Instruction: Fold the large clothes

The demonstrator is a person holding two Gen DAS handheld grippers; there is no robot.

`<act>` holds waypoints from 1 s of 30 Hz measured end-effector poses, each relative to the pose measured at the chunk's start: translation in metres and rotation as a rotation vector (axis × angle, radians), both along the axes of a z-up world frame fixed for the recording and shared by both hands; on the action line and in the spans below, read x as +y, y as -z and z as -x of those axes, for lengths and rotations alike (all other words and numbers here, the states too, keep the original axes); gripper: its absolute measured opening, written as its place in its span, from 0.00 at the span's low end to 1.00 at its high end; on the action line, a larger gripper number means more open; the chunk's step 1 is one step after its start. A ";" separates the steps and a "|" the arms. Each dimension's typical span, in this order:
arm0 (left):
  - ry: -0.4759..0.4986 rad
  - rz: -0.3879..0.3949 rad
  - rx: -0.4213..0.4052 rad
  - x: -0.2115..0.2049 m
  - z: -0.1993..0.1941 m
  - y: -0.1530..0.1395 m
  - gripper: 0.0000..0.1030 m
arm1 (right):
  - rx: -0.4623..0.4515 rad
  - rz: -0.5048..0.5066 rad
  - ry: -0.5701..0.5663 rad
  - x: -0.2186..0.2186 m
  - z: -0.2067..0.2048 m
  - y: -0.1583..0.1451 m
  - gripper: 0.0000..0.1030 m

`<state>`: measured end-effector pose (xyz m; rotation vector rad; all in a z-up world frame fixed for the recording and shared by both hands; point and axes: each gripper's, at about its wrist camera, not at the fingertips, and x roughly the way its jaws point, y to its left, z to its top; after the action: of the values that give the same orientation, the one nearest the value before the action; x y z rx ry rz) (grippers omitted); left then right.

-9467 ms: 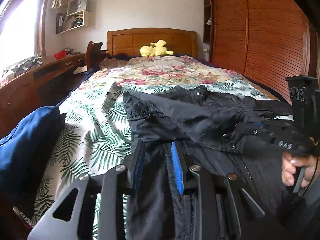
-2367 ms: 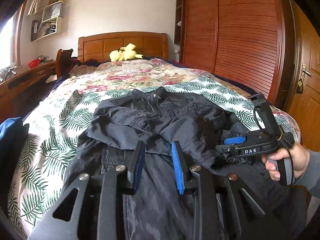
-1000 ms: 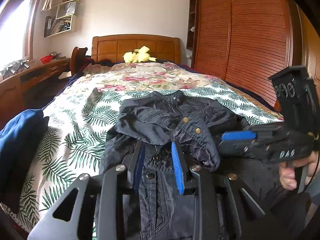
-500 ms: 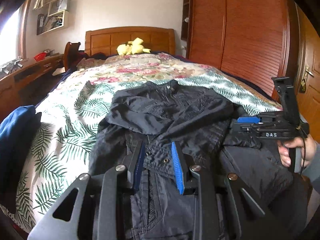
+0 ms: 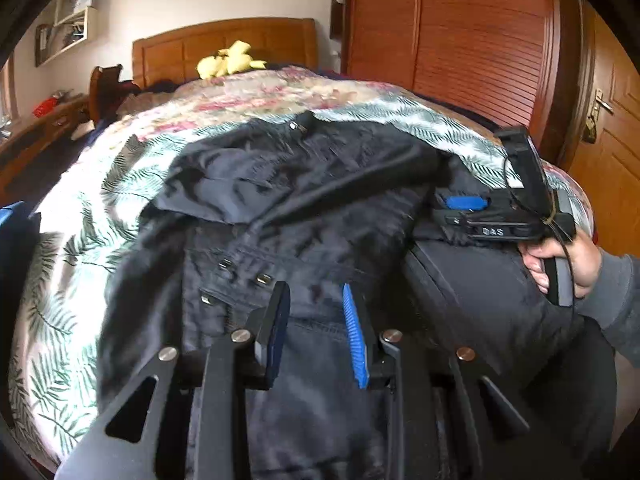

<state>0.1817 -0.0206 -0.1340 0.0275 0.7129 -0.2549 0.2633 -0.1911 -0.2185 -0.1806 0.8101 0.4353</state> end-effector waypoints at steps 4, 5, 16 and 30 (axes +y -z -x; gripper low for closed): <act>0.007 0.008 0.011 -0.011 0.002 0.003 0.25 | -0.004 0.012 -0.004 0.002 0.000 0.002 0.45; 0.007 0.008 0.016 -0.013 0.003 0.004 0.25 | -0.001 0.008 -0.005 0.003 0.000 0.001 0.45; -0.030 -0.046 0.117 -0.020 -0.009 0.029 0.25 | -0.005 -0.017 -0.007 -0.002 0.001 0.002 0.45; -0.044 -0.087 0.128 -0.029 -0.003 0.039 0.25 | -0.009 -0.038 -0.008 -0.004 0.002 0.002 0.46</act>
<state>0.1843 -0.0494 -0.1726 0.0789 0.8511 -0.1841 0.2616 -0.1950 -0.2208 -0.1510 0.7916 0.4569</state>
